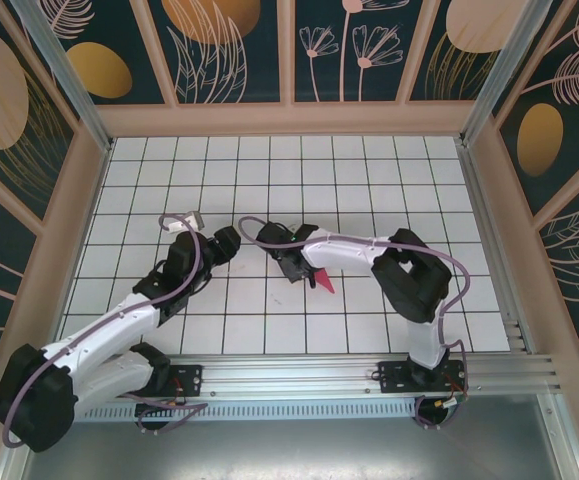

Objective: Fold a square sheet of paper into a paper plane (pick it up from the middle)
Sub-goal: Turn over the paper at the center of the table.

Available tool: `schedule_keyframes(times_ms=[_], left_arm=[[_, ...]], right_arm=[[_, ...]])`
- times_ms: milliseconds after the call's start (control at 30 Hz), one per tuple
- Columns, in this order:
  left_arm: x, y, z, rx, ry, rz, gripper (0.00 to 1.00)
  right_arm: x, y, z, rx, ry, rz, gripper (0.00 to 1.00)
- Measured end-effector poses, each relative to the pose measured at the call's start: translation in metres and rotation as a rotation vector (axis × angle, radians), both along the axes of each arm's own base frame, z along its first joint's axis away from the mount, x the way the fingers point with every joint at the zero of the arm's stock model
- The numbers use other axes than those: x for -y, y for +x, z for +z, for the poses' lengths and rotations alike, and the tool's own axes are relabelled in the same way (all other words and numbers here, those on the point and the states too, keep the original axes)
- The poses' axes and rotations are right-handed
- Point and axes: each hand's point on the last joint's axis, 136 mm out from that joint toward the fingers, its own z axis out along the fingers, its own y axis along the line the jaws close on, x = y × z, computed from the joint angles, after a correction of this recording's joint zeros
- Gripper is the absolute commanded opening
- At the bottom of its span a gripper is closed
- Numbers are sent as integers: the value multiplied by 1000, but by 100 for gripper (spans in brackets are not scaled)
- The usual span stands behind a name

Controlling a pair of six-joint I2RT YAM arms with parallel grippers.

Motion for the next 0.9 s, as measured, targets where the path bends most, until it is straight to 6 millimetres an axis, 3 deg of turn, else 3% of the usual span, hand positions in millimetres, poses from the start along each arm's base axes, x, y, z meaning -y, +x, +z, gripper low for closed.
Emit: schedule_keyframes(times_ms=[333, 433, 633, 800, 900], left_arm=[[12, 1, -9, -26, -17, -49, 70], [14, 1, -10, -28, -20, -56, 70], [22, 1, -24, -75, -27, -88, 71], [38, 5, -40, -149, -84, -113, 73], [56, 9, -51, -203, -154, -144, 74]], right_arm=[[-2, -10, -10, 23, -19, 56, 51], [-1, -11, -6, 47, -15, 70, 46], [-4, -10, 7, 87, 55, 90, 25], [-12, -10, 8, 79, 122, 130, 19], [-19, -10, 7, 75, 152, 156, 21]])
